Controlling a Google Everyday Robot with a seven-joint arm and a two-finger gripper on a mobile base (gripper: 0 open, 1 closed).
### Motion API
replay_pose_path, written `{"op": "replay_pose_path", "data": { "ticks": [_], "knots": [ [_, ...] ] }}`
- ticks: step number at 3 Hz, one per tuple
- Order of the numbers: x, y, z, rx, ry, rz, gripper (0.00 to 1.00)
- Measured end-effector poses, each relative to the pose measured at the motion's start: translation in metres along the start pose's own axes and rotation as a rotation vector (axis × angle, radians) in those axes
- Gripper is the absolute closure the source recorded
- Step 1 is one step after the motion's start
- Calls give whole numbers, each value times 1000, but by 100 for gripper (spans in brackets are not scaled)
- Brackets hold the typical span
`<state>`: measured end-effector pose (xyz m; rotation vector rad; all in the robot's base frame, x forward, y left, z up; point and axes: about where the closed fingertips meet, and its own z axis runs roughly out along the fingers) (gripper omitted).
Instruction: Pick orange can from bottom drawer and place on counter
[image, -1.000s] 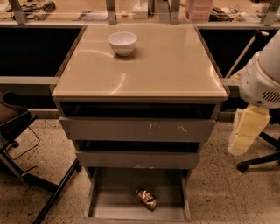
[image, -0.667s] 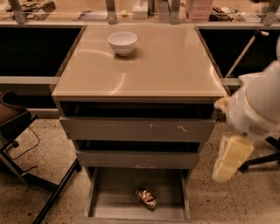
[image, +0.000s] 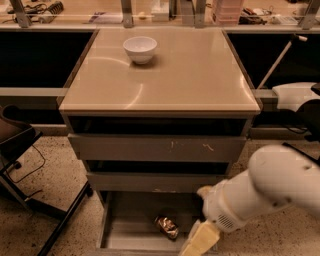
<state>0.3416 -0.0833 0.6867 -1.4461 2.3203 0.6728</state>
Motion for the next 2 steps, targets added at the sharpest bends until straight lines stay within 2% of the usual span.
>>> {"op": "replay_pose_path", "data": {
  "ticks": [1, 2],
  "knots": [
    [61, 22, 110, -134, 56, 164, 0],
    [100, 51, 164, -209, 92, 282, 0]
  ]
}}
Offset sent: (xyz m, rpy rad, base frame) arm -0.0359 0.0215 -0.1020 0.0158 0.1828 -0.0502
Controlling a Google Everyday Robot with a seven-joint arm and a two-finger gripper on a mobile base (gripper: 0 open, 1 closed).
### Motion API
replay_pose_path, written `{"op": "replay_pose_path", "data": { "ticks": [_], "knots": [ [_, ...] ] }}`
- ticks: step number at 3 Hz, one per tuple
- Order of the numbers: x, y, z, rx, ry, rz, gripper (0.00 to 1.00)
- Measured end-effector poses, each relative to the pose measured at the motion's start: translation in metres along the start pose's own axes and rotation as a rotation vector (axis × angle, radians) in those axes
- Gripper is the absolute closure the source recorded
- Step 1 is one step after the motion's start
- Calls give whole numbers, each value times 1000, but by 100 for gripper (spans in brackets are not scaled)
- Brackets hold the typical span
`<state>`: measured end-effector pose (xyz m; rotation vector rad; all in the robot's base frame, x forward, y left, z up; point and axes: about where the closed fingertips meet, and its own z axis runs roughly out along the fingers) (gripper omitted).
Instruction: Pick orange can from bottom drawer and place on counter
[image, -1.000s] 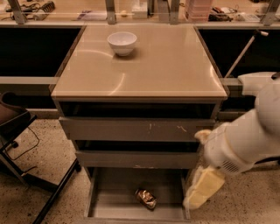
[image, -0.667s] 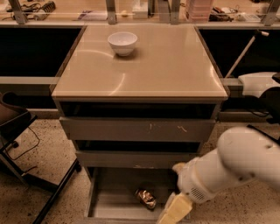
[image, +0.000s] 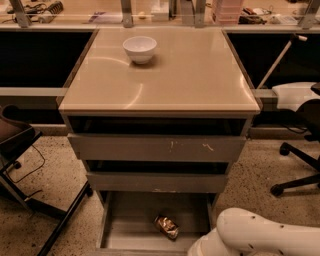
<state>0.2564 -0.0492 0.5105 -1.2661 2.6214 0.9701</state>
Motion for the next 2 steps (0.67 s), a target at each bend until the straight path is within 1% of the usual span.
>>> {"op": "replay_pose_path", "data": {
  "ticks": [1, 2],
  "knots": [
    [1, 0, 0, 0, -2, 4, 0],
    [-5, -18, 11, -33, -89, 5, 0]
  ]
}}
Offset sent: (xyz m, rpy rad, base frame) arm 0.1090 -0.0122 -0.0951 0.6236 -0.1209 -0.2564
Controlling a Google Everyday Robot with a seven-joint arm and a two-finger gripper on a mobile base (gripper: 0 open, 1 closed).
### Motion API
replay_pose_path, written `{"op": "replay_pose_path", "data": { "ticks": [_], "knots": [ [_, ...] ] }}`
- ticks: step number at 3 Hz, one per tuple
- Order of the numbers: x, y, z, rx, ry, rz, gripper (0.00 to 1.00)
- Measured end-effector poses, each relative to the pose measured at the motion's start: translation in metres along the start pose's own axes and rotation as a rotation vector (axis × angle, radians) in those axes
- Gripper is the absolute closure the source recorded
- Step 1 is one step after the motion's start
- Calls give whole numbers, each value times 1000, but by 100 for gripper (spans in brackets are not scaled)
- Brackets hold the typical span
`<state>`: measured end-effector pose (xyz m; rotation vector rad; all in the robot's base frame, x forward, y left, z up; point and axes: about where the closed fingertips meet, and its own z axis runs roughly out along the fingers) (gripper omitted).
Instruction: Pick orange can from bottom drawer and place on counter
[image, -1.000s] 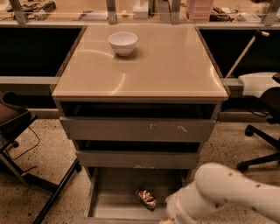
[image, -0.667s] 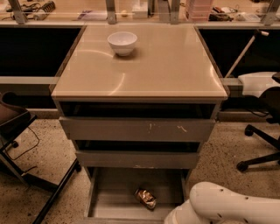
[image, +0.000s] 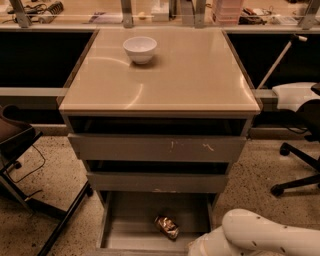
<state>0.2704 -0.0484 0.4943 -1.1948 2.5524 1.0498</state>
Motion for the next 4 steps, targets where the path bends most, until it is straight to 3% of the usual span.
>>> {"op": "replay_pose_path", "data": {
  "ticks": [2, 3, 4],
  "knots": [
    [-58, -131, -28, 120, -500, -25, 0],
    [-54, -143, -10, 93, -543, -8, 0],
    [-54, -142, -10, 91, -542, -7, 0]
  ]
}}
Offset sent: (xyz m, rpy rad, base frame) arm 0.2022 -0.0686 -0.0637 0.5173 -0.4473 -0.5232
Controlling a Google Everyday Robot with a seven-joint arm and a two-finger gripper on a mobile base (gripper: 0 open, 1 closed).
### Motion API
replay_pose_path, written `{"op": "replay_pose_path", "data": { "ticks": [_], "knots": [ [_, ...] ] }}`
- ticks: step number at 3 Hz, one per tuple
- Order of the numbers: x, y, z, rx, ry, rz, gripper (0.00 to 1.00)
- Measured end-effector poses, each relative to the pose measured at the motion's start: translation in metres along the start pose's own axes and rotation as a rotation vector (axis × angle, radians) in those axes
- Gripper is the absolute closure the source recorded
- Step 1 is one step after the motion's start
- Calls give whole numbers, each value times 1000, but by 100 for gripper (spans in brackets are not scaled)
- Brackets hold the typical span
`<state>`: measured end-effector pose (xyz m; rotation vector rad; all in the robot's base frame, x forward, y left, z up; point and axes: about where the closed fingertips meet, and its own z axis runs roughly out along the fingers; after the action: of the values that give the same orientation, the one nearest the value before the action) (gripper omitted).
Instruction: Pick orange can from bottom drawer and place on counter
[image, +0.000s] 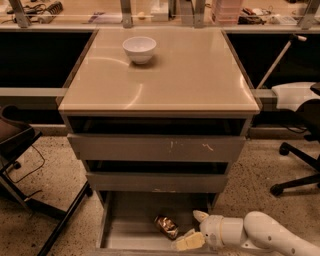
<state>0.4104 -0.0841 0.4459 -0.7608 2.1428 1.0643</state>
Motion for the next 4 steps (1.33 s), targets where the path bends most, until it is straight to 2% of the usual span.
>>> {"op": "replay_pose_path", "data": {
  "ticks": [1, 2, 3, 4],
  "knots": [
    [0, -10, 33, -20, -20, 36, 0],
    [-12, -51, 112, -23, -107, 161, 0],
    [5, -58, 130, -36, -121, 209, 0],
    [7, -56, 131, -40, -118, 209, 0]
  ]
}}
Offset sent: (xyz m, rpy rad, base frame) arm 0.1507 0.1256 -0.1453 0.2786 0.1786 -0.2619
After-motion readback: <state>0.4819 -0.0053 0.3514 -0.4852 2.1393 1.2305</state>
